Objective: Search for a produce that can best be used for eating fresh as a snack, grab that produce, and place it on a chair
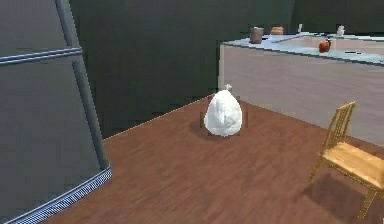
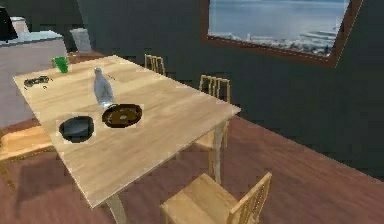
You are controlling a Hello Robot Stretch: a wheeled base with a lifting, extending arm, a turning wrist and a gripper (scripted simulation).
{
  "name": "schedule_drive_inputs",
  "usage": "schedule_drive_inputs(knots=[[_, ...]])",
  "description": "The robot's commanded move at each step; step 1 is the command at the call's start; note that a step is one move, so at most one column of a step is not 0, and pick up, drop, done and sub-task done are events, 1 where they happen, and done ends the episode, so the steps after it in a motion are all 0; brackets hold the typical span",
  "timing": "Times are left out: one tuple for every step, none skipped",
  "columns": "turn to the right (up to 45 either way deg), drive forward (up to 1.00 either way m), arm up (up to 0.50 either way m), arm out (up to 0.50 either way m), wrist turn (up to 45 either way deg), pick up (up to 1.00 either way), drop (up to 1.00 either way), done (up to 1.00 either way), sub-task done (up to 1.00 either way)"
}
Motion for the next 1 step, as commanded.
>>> schedule_drive_inputs(knots=[[0.0, 0.2, 0.0, 0.0, 0.0, 0.0, 0.0, 0.0, 0.0]])
